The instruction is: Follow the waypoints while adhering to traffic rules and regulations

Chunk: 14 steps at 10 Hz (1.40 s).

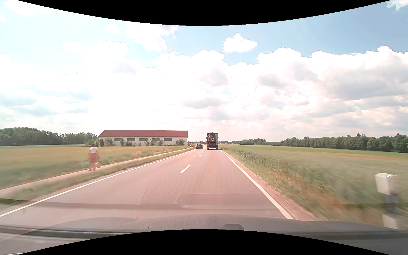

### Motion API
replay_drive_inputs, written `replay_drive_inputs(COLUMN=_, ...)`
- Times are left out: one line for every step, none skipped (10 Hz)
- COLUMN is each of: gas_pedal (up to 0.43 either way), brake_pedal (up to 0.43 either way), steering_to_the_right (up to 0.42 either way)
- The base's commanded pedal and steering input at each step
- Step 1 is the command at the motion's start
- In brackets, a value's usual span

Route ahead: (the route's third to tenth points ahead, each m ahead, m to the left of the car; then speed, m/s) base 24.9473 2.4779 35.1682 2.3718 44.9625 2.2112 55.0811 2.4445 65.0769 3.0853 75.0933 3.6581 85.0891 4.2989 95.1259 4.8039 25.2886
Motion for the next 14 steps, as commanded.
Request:
replay_drive_inputs(gas_pedal=0.650, brake_pedal=0.000, steering_to_the_right=-0.005)
replay_drive_inputs(gas_pedal=0.650, brake_pedal=0.000, steering_to_the_right=-0.005)
replay_drive_inputs(gas_pedal=0.650, brake_pedal=0.000, steering_to_the_right=-0.005)
replay_drive_inputs(gas_pedal=0.642, brake_pedal=0.000, steering_to_the_right=-0.005)
replay_drive_inputs(gas_pedal=0.622, brake_pedal=0.000, steering_to_the_right=-0.005)
replay_drive_inputs(gas_pedal=0.579, brake_pedal=0.000, steering_to_the_right=-0.005)
replay_drive_inputs(gas_pedal=0.559, brake_pedal=0.000, steering_to_the_right=-0.005)
replay_drive_inputs(gas_pedal=0.539, brake_pedal=0.000, steering_to_the_right=-0.005)
replay_drive_inputs(gas_pedal=0.531, brake_pedal=0.000, steering_to_the_right=-0.005)
replay_drive_inputs(gas_pedal=0.512, brake_pedal=0.000, steering_to_the_right=-0.004)
replay_drive_inputs(gas_pedal=0.480, brake_pedal=0.000, steering_to_the_right=-0.004)
replay_drive_inputs(gas_pedal=0.441, brake_pedal=0.000, steering_to_the_right=-0.004)
replay_drive_inputs(gas_pedal=0.429, brake_pedal=0.000, steering_to_the_right=-0.004)
replay_drive_inputs(gas_pedal=0.429, brake_pedal=0.000, steering_to_the_right=-0.004)
